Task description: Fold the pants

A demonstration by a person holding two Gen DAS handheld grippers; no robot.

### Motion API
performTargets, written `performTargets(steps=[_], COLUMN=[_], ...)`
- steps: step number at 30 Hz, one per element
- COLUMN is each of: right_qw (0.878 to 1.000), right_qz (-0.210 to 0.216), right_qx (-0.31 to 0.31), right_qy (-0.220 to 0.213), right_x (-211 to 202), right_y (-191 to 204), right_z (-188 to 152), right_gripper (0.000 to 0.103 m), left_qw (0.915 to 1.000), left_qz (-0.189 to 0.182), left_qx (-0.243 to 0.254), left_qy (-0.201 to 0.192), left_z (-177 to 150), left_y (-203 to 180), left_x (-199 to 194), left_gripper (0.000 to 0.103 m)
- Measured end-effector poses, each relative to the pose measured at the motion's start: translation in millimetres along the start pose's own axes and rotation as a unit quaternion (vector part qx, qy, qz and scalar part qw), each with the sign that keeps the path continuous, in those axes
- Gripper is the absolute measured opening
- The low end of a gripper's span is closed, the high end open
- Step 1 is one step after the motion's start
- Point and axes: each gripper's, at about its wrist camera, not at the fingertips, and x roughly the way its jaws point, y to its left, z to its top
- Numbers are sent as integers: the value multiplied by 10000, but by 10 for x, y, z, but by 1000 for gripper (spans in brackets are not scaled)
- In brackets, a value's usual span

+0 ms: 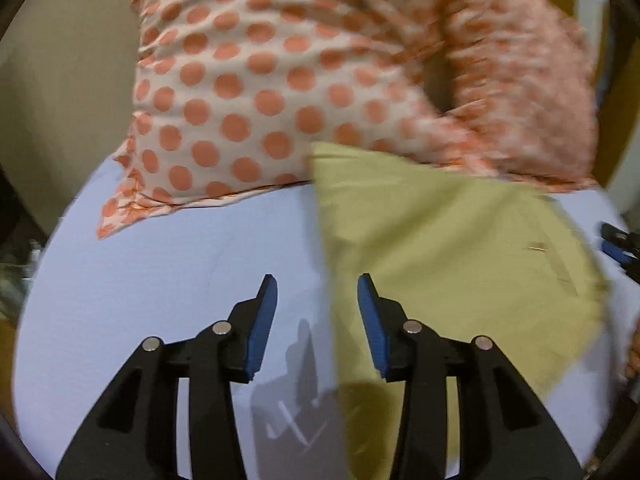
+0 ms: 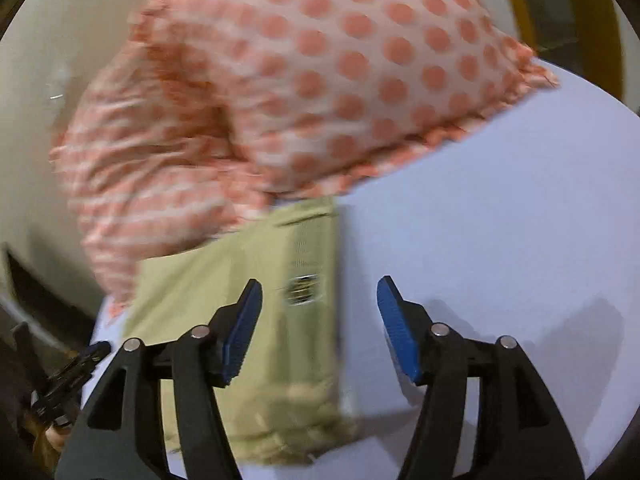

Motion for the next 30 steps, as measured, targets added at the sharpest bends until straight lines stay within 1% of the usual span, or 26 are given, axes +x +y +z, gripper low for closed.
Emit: performTargets(steps=[1, 2, 3, 4, 5, 6, 7, 8, 9, 10, 12, 13, 14, 15, 16, 17, 19, 21, 23, 25, 27, 28, 29, 30], right_qw=[9996, 9982, 9967, 9956, 9941, 9927, 9917, 9902, 9884, 9870, 9818, 9800, 9794, 9783, 9772, 9755, 9743, 9727, 9693, 9656, 9617, 9598, 9594, 9614], right_qz=[233, 472, 569, 579, 520, 353, 234, 17, -157, -251, -502, -696, -757, -771, -757, -771, -857, -932, -1105, -1245, -1391, -1453, -1466, -1438], right_qx=[-89, -267, -449, -582, -805, -1046, -1167, -1252, -1278, -1373, -1641, -1729, -1775, -1874, -1964, -2057, -2084, -2126, -2183, -2252, -2313, -2334, -2338, -2280], right_qy=[93, 248, 373, 449, 506, 484, 489, 627, 807, 796, 815, 698, 596, 423, 283, 107, -47, 45, 241, 364, 485, 561, 587, 552], right_x=[3, 19, 49, 84, 114, 139, 158, 238, 322, 340, 339, 234, 150, 10, -94, -243, -431, -422, -343, -260, -166, -114, -100, -103], right_y=[67, 169, 265, 347, 432, 500, 507, 516, 505, 532, 626, 670, 700, 743, 775, 810, 804, 833, 865, 907, 946, 960, 964, 955], right_z=[-33, -102, -172, -217, -299, -368, -424, -489, -525, -544, -559, -587, -619, -681, -741, -853, -1084, -1269, -1418, -1497, -1564, -1585, -1623, -1627], right_gripper=[66, 68, 72, 75, 77, 83, 87, 88, 89, 90, 90, 90, 90, 90, 95, 100, 102, 102, 102, 102, 102, 102, 102, 102], left_qw=[9992, 9977, 9963, 9945, 9931, 9924, 9914, 9909, 9915, 9932, 9938, 9942, 9947, 9952, 9960, 9969, 9986, 9988, 9983, 9979, 9965, 9972, 9974, 9976], left_qz=[-393, -666, -843, -1015, -1119, -1152, -1126, -1066, -1011, -891, -741, -700, -660, -630, -561, -463, -113, 111, 153, 142, 255, 334, 336, 320], left_qx=[26, 79, 143, 247, 303, 315, 291, 240, 223, 366, 390, 332, 258, 207, 180, 161, 159, 154, 116, 88, 70, 129, 90, 39], left_qy=[-69, -106, -95, 16, 188, 299, 597, 792, 791, 660, 733, 743, 742, 723, 676, 615, 481, 442, 558, 634, 791, 656, 636, 621], left_z=[-75, -136, -171, -223, -268, -297, -343, -372, -395, -398, -419, -446, -491, -542, -612, -687, -903, -1083, -1225, -1312, -1367, -1385, -1398, -1408], left_y=[-78, -160, -249, -371, -477, -544, -610, -627, -646, -697, -720, -700, -657, -614, -565, -522, -443, -407, -402, -399, -413, -435, -439, -427], left_x=[-124, -191, -206, -181, -108, -49, 116, 236, 305, 289, 247, 177, 75, -35, -152, -256, -465, -574, -579, -554, -465, -483, -487, -496], left_gripper=[44, 48, 51, 56, 57, 57, 58, 58, 61, 67, 68, 70, 76, 80, 88, 94, 99, 101, 101, 101, 101, 101, 101, 101])
